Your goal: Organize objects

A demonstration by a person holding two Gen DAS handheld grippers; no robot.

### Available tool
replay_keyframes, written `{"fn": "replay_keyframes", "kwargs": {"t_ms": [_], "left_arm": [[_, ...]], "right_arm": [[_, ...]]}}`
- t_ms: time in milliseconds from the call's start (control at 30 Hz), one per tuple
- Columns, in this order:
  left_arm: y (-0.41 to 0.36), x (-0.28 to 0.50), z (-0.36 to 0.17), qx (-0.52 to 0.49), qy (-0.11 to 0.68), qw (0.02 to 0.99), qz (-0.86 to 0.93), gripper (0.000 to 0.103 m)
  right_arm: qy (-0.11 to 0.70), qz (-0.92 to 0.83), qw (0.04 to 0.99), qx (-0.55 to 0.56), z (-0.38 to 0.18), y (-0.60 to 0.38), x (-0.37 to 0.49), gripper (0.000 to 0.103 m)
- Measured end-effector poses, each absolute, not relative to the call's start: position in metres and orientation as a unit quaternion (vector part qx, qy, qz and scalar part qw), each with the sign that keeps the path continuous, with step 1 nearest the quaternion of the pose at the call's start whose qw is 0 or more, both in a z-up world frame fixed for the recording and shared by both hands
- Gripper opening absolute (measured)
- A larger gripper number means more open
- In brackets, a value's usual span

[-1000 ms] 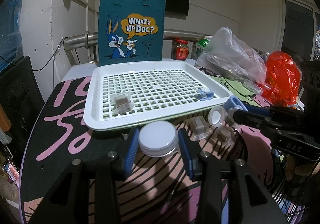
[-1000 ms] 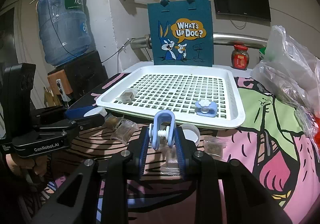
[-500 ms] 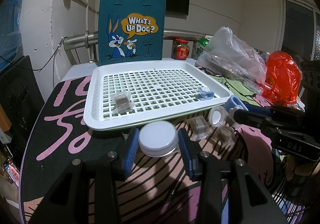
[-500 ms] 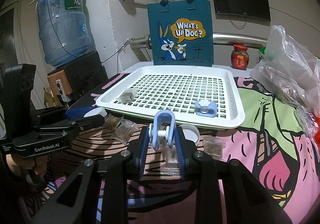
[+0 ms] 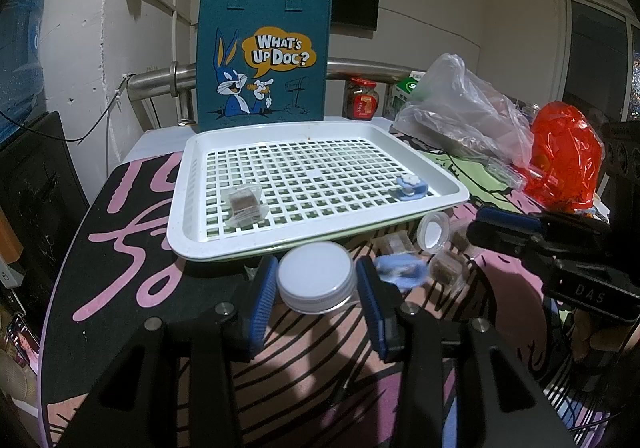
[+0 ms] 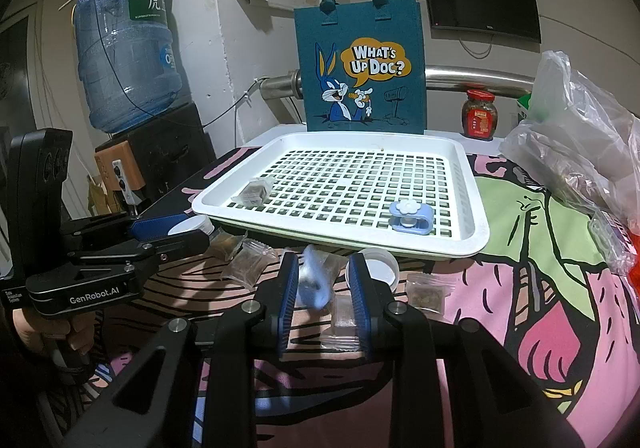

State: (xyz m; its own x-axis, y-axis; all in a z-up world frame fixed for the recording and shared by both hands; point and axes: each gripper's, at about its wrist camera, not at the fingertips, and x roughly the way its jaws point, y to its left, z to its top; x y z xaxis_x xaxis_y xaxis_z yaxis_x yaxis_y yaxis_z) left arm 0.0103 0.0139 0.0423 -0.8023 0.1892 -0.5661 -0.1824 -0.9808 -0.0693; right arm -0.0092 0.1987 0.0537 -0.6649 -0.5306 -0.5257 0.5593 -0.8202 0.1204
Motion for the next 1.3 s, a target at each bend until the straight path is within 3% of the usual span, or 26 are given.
{"fn": "replay_keyframes", "kwargs": {"t_ms": [200,267,433,567,667,933,1033,1133,1300], "left_arm": [[0.007,0.01,0.043,-0.296,-0.016,0.097,0.95,0.039],[0.005,0.009,0.043,-0.297,-0.021,0.097,0.95,0.039],[0.004,0.01,0.044,-0.294,-0.024,0.1,0.95,0.039],[0.005,0.01,0.044,-0.294,-0.021,0.101,0.95,0.039],[0.005,0.01,0.044,-0.295,-0.022,0.101,0.95,0.039],[0.005,0.01,0.044,-0.296,-0.021,0.101,0.95,0.039],[0.005,0.01,0.044,-0.296,-0.021,0.101,0.95,0.039],[0.005,0.01,0.044,-0.296,-0.021,0.101,0.95,0.039],[0.005,0.01,0.044,-0.296,-0.021,0.1,0.95,0.039]], "right_arm": [[0.02,-0.918,0.286,0.276,0.056,0.202,-0.009,0.028],[0.017,-0.918,0.283,0.278,0.056,0.205,-0.009,0.049],[0.019,-0.919,0.253,0.301,0.054,0.224,-0.007,0.063],[0.035,-0.912,0.211,0.349,0.041,0.235,-0.015,0.063],[0.016,-0.905,0.224,0.362,0.037,0.239,-0.015,0.063],[0.059,-0.886,0.267,0.375,0.031,0.199,-0.021,0.063],[0.08,-0.88,0.263,0.387,0.026,0.189,-0.031,0.057],[0.089,-0.867,0.263,0.414,0.016,0.184,-0.039,0.038],[0.082,-0.877,0.263,0.395,0.021,0.19,-0.034,0.034]]}}
